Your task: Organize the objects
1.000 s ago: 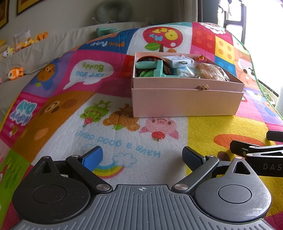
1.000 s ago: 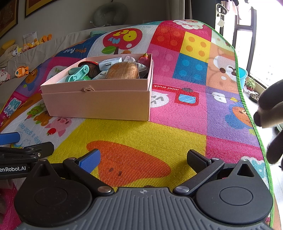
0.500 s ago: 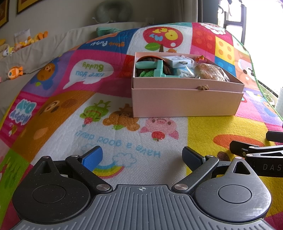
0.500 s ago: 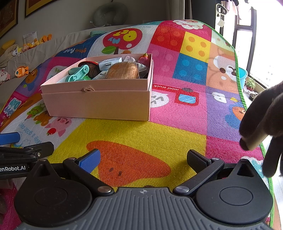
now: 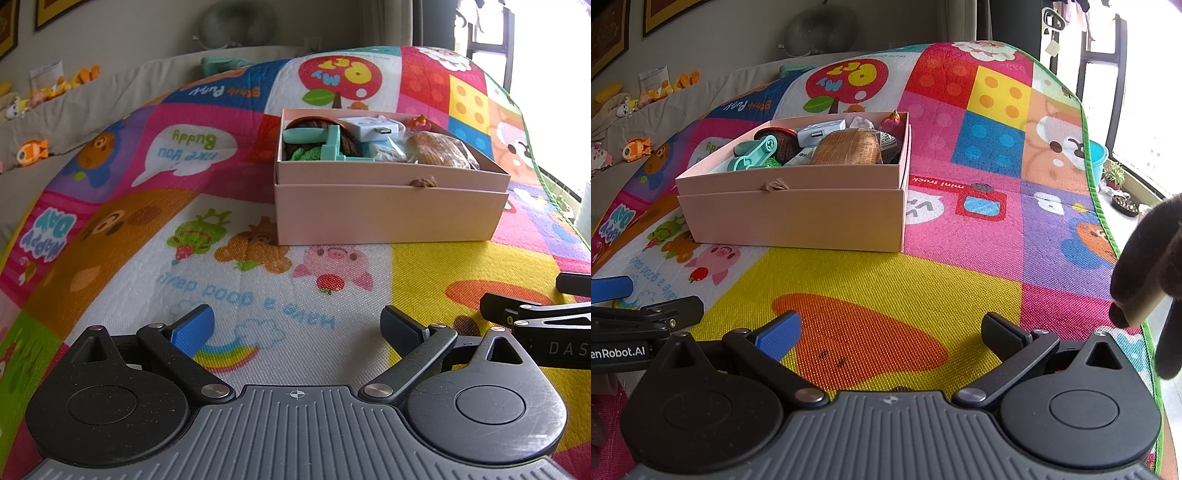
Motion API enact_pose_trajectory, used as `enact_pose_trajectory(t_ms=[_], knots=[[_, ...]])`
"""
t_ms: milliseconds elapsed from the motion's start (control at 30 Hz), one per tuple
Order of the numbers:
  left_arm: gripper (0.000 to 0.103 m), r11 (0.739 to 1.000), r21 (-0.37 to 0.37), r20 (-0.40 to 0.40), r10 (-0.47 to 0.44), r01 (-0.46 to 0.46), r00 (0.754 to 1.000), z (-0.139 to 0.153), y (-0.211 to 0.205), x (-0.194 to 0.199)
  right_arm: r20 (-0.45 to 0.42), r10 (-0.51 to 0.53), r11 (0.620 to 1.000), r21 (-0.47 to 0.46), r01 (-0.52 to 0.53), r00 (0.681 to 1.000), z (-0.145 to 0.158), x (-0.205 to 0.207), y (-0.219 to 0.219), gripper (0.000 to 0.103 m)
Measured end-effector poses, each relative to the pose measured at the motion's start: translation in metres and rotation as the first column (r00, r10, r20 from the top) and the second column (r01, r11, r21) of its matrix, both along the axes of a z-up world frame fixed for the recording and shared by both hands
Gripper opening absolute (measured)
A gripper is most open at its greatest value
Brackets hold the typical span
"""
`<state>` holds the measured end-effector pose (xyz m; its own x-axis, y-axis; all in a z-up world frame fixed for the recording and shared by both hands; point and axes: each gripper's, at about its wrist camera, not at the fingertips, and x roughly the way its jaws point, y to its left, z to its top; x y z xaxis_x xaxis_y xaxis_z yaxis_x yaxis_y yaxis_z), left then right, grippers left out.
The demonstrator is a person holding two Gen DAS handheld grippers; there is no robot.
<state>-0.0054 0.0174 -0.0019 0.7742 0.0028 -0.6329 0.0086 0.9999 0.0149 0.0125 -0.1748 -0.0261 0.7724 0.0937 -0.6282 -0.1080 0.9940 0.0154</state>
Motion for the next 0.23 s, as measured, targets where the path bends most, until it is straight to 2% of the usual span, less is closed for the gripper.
enact_pose_trajectory(t_ms=[233], knots=[[0.099, 1.0, 0.001, 0.0, 0.001, -0.001, 1.0, 0.0001, -0.0004, -0.0001, 0.0, 0.0, 1.0, 0.0, 0.0, 1.0, 0.0, 0.0001, 0.0001, 0.103]])
